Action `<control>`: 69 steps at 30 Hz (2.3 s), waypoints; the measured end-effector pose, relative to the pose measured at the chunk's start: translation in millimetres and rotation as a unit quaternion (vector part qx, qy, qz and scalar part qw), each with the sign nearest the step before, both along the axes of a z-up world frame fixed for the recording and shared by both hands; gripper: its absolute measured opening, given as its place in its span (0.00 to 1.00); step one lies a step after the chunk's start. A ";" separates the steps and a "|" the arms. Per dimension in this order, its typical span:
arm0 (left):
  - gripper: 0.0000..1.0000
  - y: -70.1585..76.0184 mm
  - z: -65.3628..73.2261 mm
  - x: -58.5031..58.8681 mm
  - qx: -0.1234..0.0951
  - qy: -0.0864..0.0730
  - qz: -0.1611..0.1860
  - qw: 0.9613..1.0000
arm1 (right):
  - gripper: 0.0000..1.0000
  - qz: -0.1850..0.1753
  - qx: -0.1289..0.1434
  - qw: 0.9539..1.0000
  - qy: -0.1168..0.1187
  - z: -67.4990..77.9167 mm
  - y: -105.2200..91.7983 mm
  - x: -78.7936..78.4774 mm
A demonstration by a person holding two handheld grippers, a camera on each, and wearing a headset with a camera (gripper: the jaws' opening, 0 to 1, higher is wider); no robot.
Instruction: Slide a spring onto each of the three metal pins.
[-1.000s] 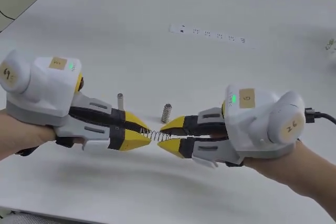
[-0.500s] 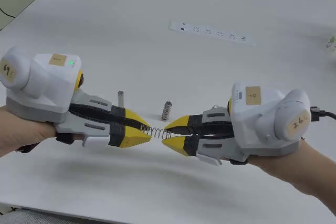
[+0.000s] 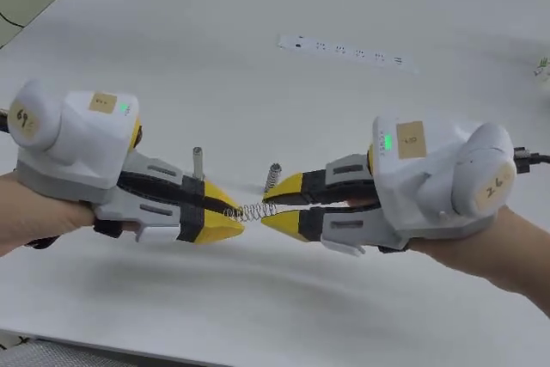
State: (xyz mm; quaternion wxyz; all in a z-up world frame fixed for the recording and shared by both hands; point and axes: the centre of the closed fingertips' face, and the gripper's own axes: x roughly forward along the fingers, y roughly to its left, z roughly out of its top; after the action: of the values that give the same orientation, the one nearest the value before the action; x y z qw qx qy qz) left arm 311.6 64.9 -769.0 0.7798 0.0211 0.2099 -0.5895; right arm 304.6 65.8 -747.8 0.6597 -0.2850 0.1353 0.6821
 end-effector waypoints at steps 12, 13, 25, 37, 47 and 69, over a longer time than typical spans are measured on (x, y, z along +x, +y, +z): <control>0.02 -0.9 -1.3 0.4 0.011 -0.008 -0.001 1.000 | 0.07 0.007 0.022 1.000 0.013 11.7 12.8 -2.4; 0.02 -1.3 -1.1 1.0 0.012 -0.009 -0.001 1.000 | 0.07 0.006 0.023 1.000 0.012 12.1 13.1 -2.1; 0.02 -9.2 -0.2 -0.2 0.015 -0.014 -0.012 1.000 | 0.07 0.010 0.040 0.999 0.007 20.7 22.8 -5.7; 0.02 -8.7 -0.4 -2.1 0.022 -0.016 -0.015 1.000 | 0.07 -0.004 0.053 0.998 0.019 20.3 27.1 -6.4; 0.03 -6.4 -1.2 -1.4 0.026 -0.018 -0.013 0.999 | 0.07 0.002 0.042 0.999 0.007 19.8 26.4 -6.5; 0.17 4.8 -2.5 5.2 0.036 -0.014 0.013 0.999 | 0.07 0.019 0.010 0.999 -0.029 13.5 24.8 -6.8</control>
State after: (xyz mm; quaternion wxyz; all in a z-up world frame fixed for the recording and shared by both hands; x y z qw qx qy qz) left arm 316.9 69.7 -771.5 0.7889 0.0543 0.2204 -0.5711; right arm 297.8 90.5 -734.4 0.6534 -0.3002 0.1040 0.6871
